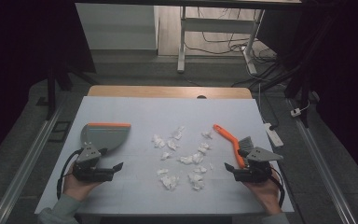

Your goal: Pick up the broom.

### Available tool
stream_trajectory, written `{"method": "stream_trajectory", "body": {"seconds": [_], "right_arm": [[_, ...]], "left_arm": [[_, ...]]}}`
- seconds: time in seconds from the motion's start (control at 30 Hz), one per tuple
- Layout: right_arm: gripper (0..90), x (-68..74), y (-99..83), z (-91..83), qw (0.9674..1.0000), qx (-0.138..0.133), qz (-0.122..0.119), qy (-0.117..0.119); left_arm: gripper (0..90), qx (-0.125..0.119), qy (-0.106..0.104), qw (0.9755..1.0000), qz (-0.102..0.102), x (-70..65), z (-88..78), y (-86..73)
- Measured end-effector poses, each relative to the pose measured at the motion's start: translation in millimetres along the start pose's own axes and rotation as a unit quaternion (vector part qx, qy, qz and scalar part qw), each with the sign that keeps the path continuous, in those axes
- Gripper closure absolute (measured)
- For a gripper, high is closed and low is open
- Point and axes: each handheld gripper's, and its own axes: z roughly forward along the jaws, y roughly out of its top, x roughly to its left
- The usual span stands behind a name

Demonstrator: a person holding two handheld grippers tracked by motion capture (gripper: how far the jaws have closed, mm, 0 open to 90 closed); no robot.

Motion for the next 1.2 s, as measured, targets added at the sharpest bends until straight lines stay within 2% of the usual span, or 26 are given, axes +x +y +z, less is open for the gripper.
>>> {"method": "stream_trajectory", "body": {"seconds": [0.4,0.53,0.57,0.67,0.73,0.8,0.9,1.03,1.07,1.1,1.2], "right_arm": [[24.5,2.6,1.3,0.9,0.9998,0.019,-0.003,-0.008],[23.4,2.5,4.1,0.4,0.9995,0.026,0.011,-0.012],[22.7,2.8,8.9,0.1,0.9989,0.037,0.006,-0.028],[22.5,0.8,17.6,0.1,0.9985,0.044,0.012,-0.031],[23.9,-1.3,23.9,0.8,0.9975,0.051,0.025,-0.041],[24.3,-7.1,31.2,3.2,0.9962,0.065,0.029,-0.050],[24.5,-22.2,45.7,10.7,0.9917,0.108,0.043,-0.054],[25.9,-44.8,61.0,24.2,0.9856,0.152,0.061,-0.043],[25.9,-44.8,61.0,24.2,0.9856,0.152,0.061,-0.043],[26.3,-54.9,65.6,34.3,0.9808,0.181,0.060,-0.042],[27.2,-70.4,68.6,52.3,0.9706,0.227,0.069,-0.038]], "left_arm": [[16.6,0.010,0.000,0.9999,0.003,1.3,2.2,-0.7],[16.5,0.009,0.002,1.0000,0.000,1.9,1.8,-0.3],[16.6,0.006,0.006,1.0000,0.002,1.8,1.8,0.0],[16.6,0.008,0.006,0.9999,0.002,1.9,2.9,0.3],[16.6,0.009,0.006,0.9999,0.004,1.2,3.8,0.6],[16.6,0.007,0.005,1.0000,0.005,1.0,4.0,1.0],[16.5,0.009,0.005,0.9999,0.005,1.4,4.4,0.9],[16.6,0.009,0.004,0.9999,0.007,0.7,4.4,0.8],[16.6,0.009,0.004,0.9999,0.007,0.7,4.4,0.8],[16.6,0.010,0.004,0.9999,0.007,0.6,5.0,0.8],[16.6,0.011,0.004,0.9999,0.007,0.5,5.5,0.7]]}}
